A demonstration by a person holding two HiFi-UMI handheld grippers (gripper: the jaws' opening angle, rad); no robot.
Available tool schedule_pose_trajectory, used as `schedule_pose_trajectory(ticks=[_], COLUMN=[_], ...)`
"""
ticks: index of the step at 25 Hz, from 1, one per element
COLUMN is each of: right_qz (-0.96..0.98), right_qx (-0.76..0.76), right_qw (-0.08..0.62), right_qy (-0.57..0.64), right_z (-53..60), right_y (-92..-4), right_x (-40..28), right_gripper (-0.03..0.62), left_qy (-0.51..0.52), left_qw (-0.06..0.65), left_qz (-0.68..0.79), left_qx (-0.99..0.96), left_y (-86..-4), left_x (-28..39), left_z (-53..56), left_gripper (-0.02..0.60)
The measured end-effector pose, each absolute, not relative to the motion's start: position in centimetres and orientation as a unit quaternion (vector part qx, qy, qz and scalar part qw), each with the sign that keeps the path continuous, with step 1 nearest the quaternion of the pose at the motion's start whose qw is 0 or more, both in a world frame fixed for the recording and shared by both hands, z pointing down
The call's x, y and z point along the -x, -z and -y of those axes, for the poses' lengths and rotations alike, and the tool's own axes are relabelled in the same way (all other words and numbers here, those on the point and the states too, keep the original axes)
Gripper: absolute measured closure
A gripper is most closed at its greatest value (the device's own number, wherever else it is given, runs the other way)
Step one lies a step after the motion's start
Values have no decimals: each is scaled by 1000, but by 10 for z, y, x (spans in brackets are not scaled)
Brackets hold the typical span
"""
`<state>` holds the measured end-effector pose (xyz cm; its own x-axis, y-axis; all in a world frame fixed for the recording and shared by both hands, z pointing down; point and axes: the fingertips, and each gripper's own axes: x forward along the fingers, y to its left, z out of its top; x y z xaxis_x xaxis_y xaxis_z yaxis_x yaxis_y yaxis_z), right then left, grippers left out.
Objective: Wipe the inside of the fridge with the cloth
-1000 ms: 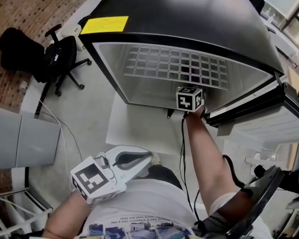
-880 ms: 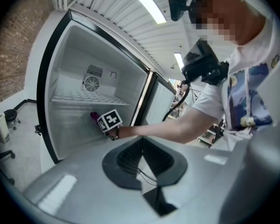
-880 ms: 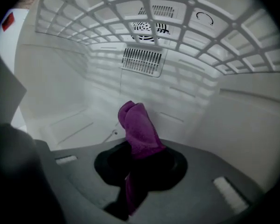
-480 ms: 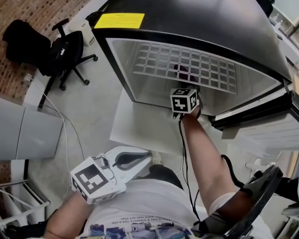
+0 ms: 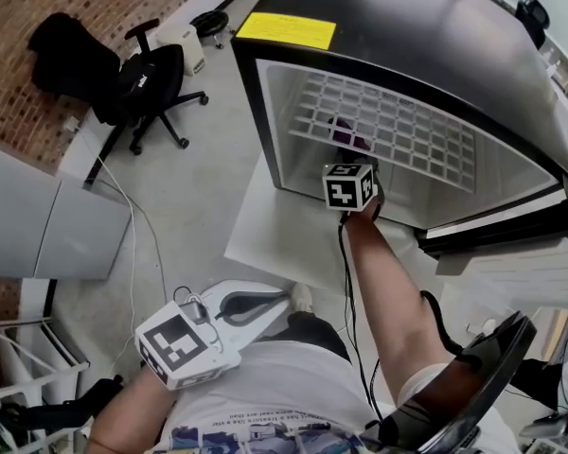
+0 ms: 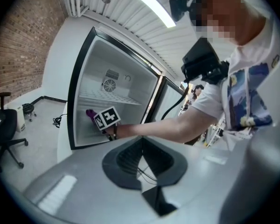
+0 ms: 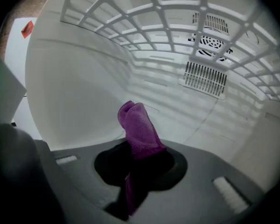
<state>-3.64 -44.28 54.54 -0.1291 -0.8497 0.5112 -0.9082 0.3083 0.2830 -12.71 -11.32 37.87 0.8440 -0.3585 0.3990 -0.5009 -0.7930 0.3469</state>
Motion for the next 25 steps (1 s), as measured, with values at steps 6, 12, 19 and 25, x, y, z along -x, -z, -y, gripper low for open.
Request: schedule_pose_trajectory(ticks=[6, 12, 19, 25], right_qz=[773, 792, 803, 773], right_qx=[-564, -550, -551, -597], right_qw=[285, 240, 189, 184], right_qy=[-62, -110, -128, -110], right_z=[446, 445, 434, 416], right_y=[-543, -539, -521, -503], right_x=[77, 106, 106, 49], right_gripper=[542, 542, 542, 542], left_qy=[-154, -163, -164, -156], left_qw=[232, 226, 223, 219], left_qz=[255, 276, 261, 212], left_qx=[-926, -920, -925, -940], left_y=[-378, -382, -379, -374], left_x=[146, 164, 165, 146], left_z=[110, 108, 98, 88], left_gripper=[575, 575, 575, 575])
